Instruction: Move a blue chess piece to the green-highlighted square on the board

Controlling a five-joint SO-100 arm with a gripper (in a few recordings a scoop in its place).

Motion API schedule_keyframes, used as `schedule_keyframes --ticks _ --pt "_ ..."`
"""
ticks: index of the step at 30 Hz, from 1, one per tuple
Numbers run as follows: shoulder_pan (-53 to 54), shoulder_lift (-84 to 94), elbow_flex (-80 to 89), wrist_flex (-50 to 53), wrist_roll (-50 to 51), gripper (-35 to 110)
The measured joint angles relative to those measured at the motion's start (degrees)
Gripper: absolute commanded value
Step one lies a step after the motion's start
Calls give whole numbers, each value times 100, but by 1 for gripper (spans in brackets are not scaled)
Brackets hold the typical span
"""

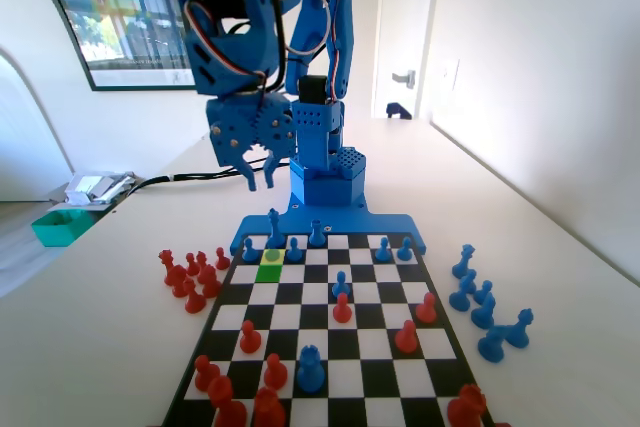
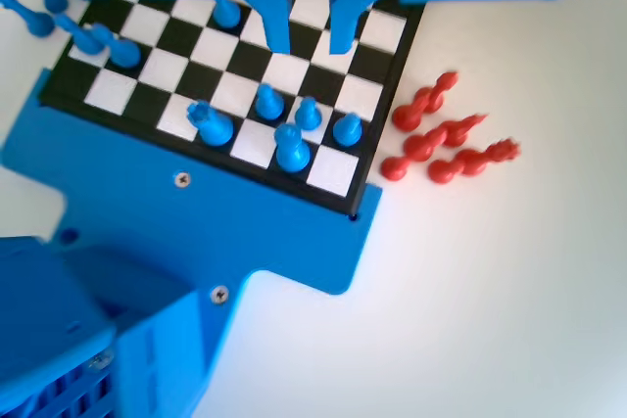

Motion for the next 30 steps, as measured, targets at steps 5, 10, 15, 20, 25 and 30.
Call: schedule_keyframes --ticks 5,10,15,20,25,30 --pt "9 -149 149 -378 70 10" --pt "9 -325 290 -598 53 10" --pt "18 -387 527 -870 18 10" --pt "9 -580 633 -1099 -105 9" --pt "0 -888 668 -1230 -281 9" --pt "-44 -1230 624 -1230 -360 9"
